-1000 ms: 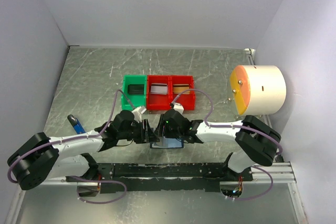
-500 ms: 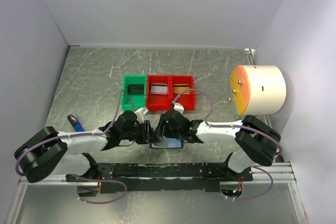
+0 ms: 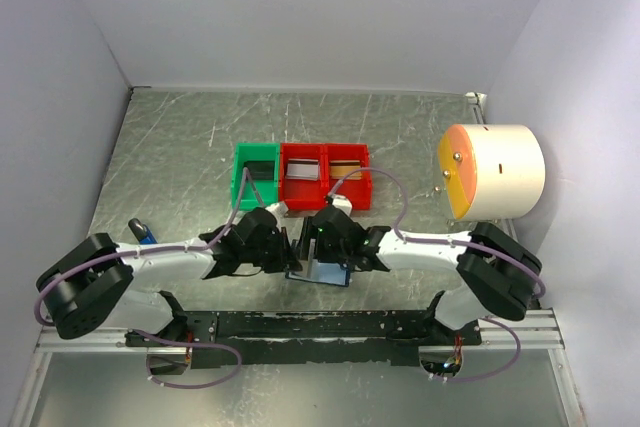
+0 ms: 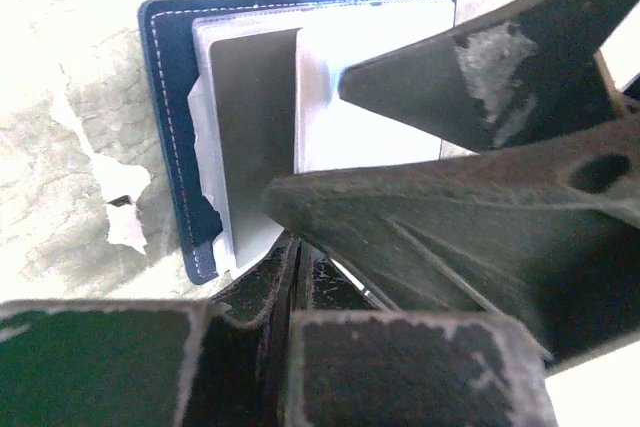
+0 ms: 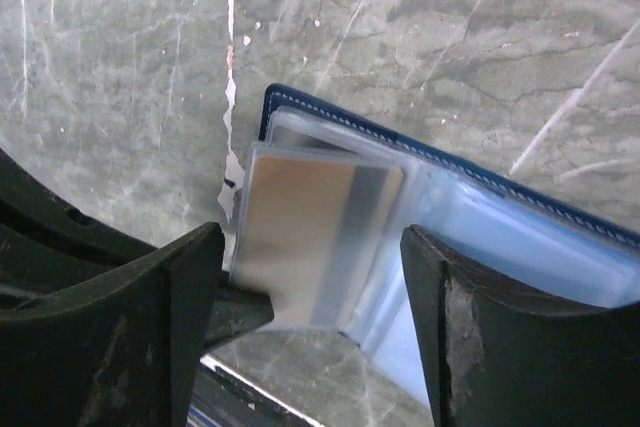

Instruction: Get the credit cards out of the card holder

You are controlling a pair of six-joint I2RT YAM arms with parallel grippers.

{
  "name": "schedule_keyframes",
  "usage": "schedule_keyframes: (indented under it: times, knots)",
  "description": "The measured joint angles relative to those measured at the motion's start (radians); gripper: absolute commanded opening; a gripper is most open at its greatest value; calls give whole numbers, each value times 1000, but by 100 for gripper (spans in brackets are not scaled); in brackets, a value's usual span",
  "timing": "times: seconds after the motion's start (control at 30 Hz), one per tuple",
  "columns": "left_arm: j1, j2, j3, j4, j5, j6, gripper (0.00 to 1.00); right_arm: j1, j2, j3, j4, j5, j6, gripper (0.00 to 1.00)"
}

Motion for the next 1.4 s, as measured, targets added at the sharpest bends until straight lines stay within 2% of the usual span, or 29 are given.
schedule_keyframes:
  times: [0.2,0.43,0.63,0.8,0.87,1.13,1.3,1.4]
  knots:
    - [-11,-32,49,-118,-97,3,7,-26,-82,17,-121,6,-29,81]
    - [-14,-54,127,-300,-209,34,8,-106,-220,14,-220,34,-40,82]
    - [-38,-33,208,-406,-261,69,23,-208,-252,-68,-201,-7,-38,81]
    - [-89,77,299,-420,-277,93,53,-233,-245,-115,-196,-57,-35,81]
    - [-108,118,325,-417,-276,98,61,-233,-237,-115,-178,-77,-35,81]
    - [-142,197,384,-412,-274,130,75,-244,-217,-101,-168,-100,-48,81]
    - [-142,179,385,-384,-237,170,77,-257,-241,-95,-169,-94,-54,81]
    - [-142,151,385,-380,-235,185,78,-264,-253,-95,-166,-94,-55,73]
